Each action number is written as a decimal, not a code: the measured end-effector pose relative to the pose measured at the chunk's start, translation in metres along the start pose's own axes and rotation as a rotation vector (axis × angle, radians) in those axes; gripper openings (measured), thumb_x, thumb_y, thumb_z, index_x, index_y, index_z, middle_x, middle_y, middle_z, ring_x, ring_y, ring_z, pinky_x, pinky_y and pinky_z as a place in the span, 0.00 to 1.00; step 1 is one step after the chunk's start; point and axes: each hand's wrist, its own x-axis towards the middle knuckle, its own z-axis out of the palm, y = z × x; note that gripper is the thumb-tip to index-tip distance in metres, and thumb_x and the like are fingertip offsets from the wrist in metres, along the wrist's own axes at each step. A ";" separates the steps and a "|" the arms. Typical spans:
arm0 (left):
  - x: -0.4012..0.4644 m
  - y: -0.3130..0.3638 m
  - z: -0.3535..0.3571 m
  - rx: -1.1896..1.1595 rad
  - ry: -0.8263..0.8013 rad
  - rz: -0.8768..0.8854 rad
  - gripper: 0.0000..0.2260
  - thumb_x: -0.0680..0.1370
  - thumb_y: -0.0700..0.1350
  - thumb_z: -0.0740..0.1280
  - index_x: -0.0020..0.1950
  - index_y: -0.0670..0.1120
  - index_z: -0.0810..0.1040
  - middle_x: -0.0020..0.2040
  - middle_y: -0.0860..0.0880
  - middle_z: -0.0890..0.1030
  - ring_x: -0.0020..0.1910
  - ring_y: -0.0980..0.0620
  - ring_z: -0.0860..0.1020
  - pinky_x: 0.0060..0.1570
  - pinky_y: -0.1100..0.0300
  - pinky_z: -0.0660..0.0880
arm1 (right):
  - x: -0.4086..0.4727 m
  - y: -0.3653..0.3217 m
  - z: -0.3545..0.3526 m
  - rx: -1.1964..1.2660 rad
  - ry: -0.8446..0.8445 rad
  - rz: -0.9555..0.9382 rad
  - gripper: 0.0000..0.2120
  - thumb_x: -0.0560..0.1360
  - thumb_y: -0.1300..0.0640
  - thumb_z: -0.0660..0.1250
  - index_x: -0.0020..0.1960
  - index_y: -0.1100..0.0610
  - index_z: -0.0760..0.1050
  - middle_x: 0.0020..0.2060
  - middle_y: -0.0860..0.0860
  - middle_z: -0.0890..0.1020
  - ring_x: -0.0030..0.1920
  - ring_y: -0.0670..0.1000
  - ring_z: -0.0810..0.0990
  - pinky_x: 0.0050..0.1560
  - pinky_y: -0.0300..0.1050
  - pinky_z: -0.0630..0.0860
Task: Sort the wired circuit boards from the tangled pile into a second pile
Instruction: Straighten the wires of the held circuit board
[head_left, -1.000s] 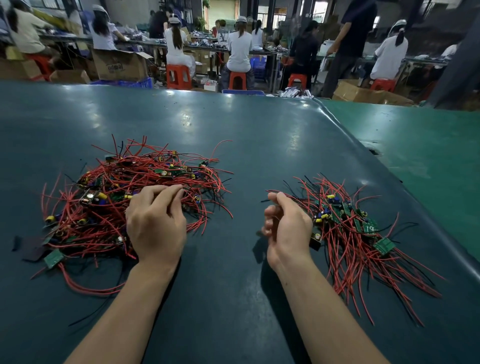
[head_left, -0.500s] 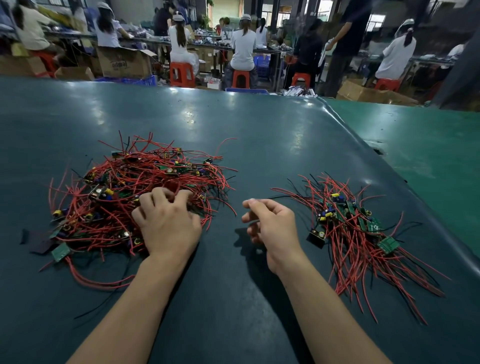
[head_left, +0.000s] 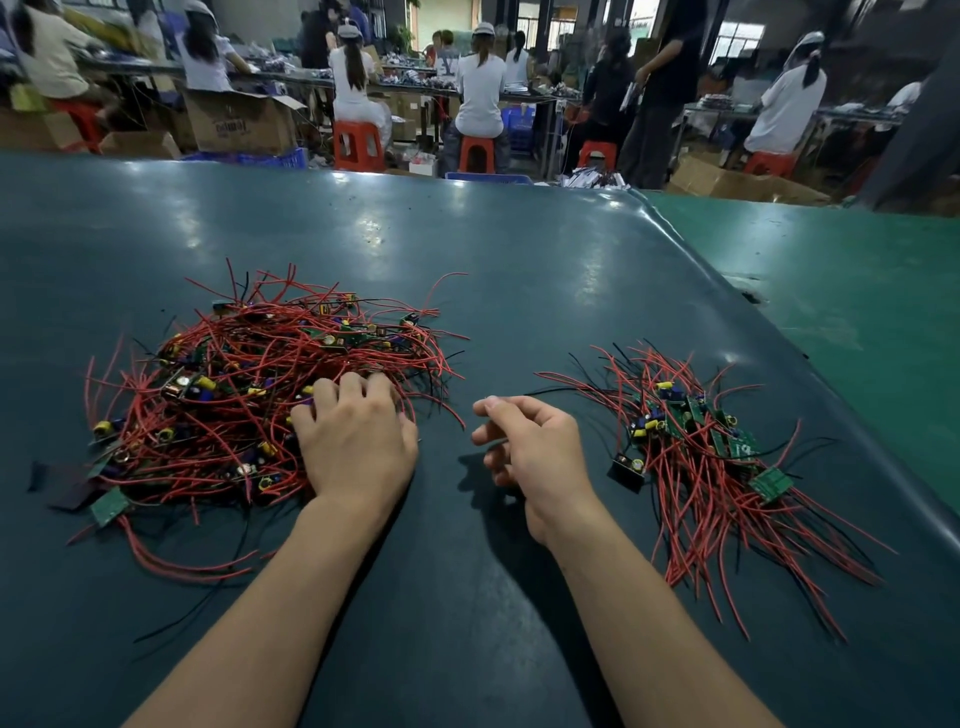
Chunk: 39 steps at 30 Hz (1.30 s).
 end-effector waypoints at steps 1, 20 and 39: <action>0.001 0.002 -0.001 0.015 -0.010 -0.019 0.13 0.75 0.50 0.65 0.57 0.46 0.75 0.55 0.46 0.78 0.57 0.42 0.71 0.54 0.47 0.66 | 0.000 0.000 0.000 -0.003 -0.001 0.002 0.08 0.78 0.58 0.66 0.41 0.57 0.80 0.28 0.49 0.81 0.23 0.45 0.71 0.22 0.34 0.65; -0.015 -0.001 -0.017 -0.788 0.287 0.366 0.06 0.77 0.31 0.66 0.50 0.37 0.81 0.48 0.44 0.81 0.49 0.45 0.79 0.51 0.46 0.77 | -0.006 -0.004 0.004 -0.007 -0.241 0.117 0.16 0.81 0.48 0.63 0.49 0.62 0.77 0.34 0.54 0.82 0.24 0.49 0.77 0.23 0.37 0.71; -0.029 0.023 -0.022 -1.241 -0.171 0.149 0.14 0.71 0.54 0.74 0.51 0.47 0.82 0.43 0.51 0.84 0.42 0.51 0.84 0.45 0.56 0.81 | -0.007 -0.011 0.000 0.145 -0.036 -0.225 0.04 0.76 0.61 0.70 0.48 0.59 0.84 0.37 0.50 0.86 0.38 0.47 0.83 0.39 0.45 0.81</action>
